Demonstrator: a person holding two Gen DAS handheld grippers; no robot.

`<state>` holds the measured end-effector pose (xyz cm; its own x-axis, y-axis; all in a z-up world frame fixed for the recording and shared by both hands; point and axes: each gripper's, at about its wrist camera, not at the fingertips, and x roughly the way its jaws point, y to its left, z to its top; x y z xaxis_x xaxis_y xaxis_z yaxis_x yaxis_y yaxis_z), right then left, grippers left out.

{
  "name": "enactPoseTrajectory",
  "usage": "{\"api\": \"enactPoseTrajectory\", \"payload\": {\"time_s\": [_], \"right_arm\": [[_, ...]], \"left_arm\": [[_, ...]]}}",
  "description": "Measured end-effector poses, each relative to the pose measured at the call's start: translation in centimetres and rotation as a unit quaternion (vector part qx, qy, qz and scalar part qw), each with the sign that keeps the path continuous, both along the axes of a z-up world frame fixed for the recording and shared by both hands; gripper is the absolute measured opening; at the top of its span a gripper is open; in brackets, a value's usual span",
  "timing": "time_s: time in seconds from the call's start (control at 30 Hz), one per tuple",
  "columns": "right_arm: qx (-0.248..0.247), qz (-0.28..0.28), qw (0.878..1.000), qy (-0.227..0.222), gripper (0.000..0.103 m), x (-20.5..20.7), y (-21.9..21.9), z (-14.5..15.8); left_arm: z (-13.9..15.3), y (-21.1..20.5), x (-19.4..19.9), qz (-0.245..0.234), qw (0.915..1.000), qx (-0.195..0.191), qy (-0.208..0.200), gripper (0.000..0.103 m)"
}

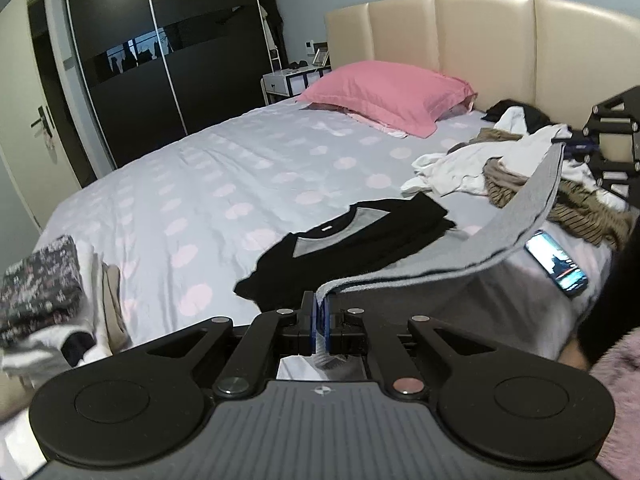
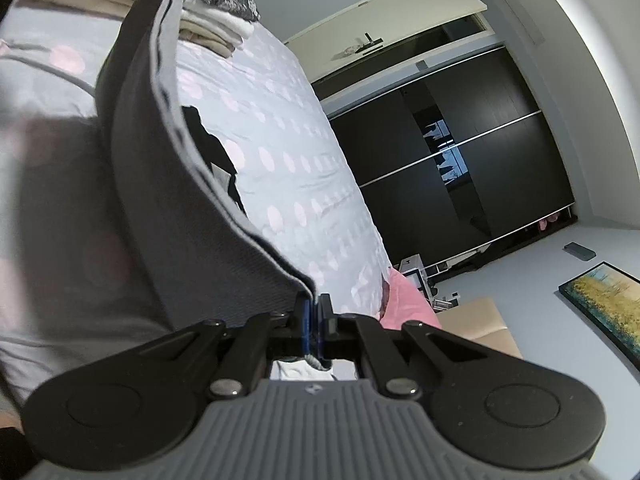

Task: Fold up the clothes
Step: 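Lift the shirt side edge with both grippers and fold it over the body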

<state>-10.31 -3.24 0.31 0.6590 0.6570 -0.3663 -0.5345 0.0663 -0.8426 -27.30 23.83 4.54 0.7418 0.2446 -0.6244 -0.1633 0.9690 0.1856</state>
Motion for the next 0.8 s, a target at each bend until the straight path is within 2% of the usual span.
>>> {"api": "enactPoseTrajectory", "payload": {"time_s": [0.1,0.27,0.47,0.57,0.73,0.8], "right_arm": [[-0.001,-0.004,1.000,0.005,0.004,1.8,1.5,-0.1],[-0.003,-0.016,0.999,0.038,0.004,6.0,5.2,-0.5],[-0.022,-0.034,0.995,0.089,0.004,11.8,11.0,-2.2],[-0.037,-0.041,0.992,0.114,0.004,14.5,14.7,-3.6],[-0.041,-0.086,0.975,0.200,0.004,19.9,19.1,-6.0],[-0.042,-0.103,0.969,0.220,0.004,21.6,20.5,-7.2]], "left_arm": [[0.0,1.3,2.0,-0.006,0.9998,0.013,0.011,0.002],[-0.9,3.5,6.5,-0.017,0.9980,0.042,0.044,0.002],[-3.7,6.9,12.3,-0.011,0.9948,0.051,0.087,0.002],[-5.4,8.9,15.2,-0.005,0.9933,0.042,0.108,0.002],[-8.4,11.7,19.7,0.010,0.9895,0.041,0.138,0.002],[-9.7,12.8,21.4,0.020,0.9881,0.038,0.148,0.002]]}}
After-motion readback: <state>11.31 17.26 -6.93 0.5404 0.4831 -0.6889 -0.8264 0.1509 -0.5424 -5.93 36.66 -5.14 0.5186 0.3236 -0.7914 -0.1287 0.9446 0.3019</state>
